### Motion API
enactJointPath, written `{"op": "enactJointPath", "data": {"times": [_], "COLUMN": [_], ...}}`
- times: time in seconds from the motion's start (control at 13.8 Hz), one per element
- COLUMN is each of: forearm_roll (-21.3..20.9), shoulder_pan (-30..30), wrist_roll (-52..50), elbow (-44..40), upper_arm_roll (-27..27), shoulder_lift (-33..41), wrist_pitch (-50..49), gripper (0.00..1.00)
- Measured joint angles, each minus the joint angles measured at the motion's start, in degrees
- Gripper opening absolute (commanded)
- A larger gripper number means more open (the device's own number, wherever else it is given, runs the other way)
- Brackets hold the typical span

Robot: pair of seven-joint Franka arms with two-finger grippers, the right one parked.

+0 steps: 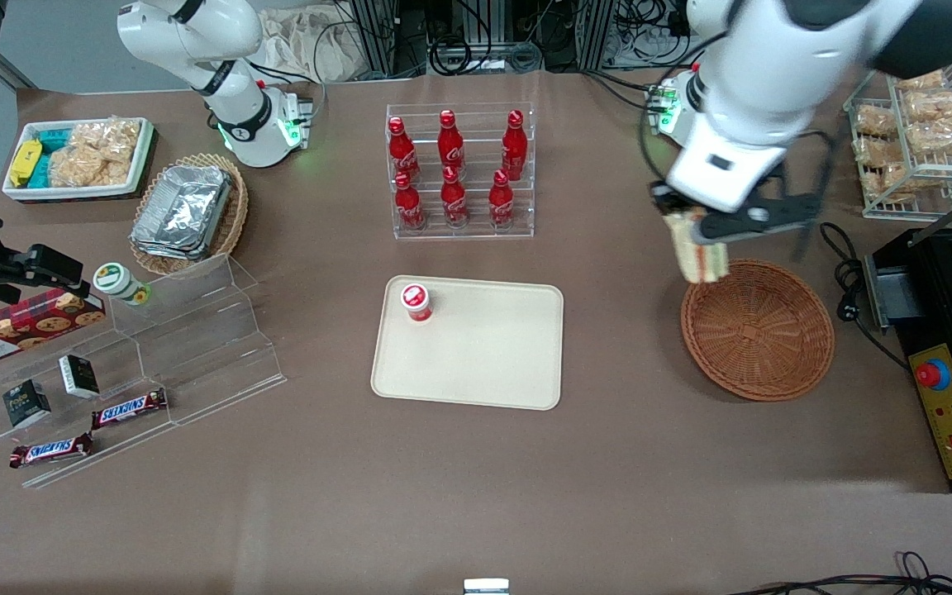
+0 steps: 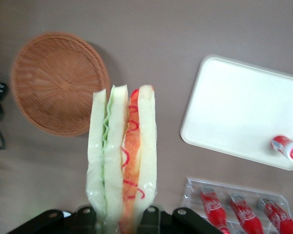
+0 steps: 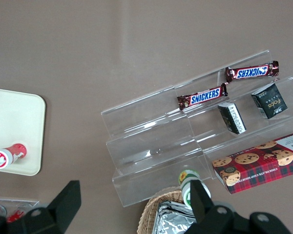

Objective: Place sandwich from basket to tray
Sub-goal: 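Carry the sandwich over the cream tray with the left gripper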

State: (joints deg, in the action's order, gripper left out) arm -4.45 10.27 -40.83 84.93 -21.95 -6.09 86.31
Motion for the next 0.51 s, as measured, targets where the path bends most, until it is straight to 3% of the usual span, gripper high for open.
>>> {"op": "enactJointPath", "data": {"times": [0.29, 0.51], "forearm_roll": [-0.8, -5.8], "shoulder_pan": [3.5, 8.0], "wrist_roll": [-6.6, -12.5], "elbow": [0.0, 0.1], "upper_arm_roll": [-4.4, -4.4], "shoulder_lift": [-8.1, -18.2], "wrist_pitch": [9.6, 18.1], "gripper": [0.23, 0.22]}}
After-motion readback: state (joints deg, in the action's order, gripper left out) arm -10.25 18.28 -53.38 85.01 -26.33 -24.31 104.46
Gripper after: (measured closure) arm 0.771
